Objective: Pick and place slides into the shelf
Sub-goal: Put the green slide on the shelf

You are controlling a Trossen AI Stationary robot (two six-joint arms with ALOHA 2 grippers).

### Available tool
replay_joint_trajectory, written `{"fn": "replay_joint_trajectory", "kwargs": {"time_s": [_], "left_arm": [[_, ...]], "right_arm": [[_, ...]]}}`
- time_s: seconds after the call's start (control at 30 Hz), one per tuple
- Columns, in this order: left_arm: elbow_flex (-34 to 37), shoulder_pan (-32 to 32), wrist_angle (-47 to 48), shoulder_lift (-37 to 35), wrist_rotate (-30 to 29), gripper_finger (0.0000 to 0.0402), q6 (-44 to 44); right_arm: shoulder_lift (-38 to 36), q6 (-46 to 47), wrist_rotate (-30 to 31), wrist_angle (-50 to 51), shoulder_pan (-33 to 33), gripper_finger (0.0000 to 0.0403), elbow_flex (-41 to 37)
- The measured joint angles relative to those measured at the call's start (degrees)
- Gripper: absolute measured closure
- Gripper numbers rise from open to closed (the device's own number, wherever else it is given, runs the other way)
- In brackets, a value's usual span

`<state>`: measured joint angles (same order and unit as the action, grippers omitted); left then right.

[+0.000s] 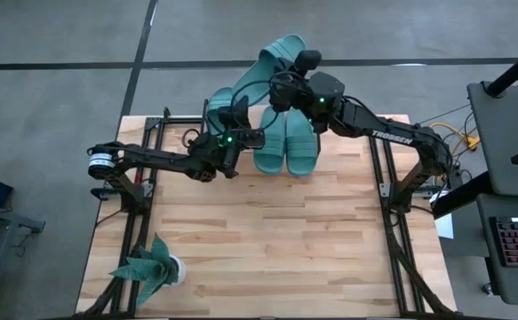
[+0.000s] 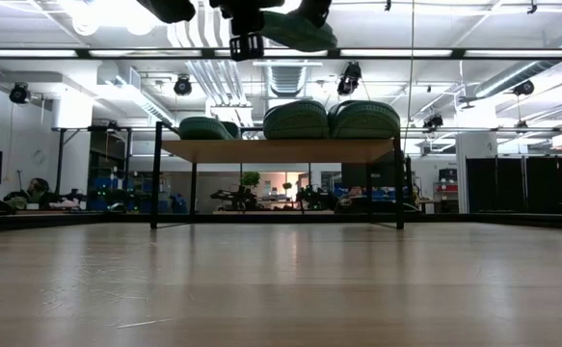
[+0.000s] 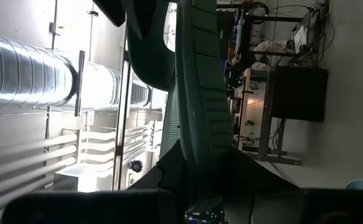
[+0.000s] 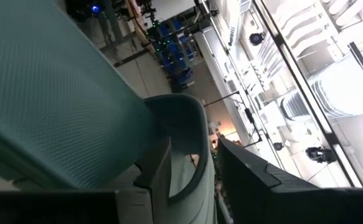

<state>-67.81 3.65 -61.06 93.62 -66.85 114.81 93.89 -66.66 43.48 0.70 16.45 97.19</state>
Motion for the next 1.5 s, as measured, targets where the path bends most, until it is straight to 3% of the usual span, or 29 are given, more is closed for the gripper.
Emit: {"fn": "replay_joint_trajectory", "kwargs": {"time_s": [0.63, 0.77, 1.0, 1.3, 1.5], "left_arm": [[-0.04, 1.30, -1.63, -0.02, 1.13, 0.0355, 3.20], [-0.04, 1.37, -2.03, -0.04, 1.49, 0.0355, 4.53], [-0.04, 1.53, -1.73, -0.04, 1.25, 0.0355, 6.09], [-0.11, 1.65, -2.12, 0.07, 1.27, 0.0355, 6.17], [-0.09, 1.85, -3.09, 0.11, 1.16, 0.0355, 7.96]], "right_arm": [[-2.15, 0.83, 1.82, 0.40, -2.19, 0.0284, 0.74], [-4.04, 5.95, 1.54, 5.00, -2.29, 0.0284, 1.17], [-3.19, 16.47, 1.13, 25.69, -2.30, 0.0276, 9.46], [4.17, 20.16, 1.55, 33.21, -2.40, 0.0230, 23.06], [11.80, 19.72, 4.08, 38.65, -2.34, 0.0220, 33.46]]}}
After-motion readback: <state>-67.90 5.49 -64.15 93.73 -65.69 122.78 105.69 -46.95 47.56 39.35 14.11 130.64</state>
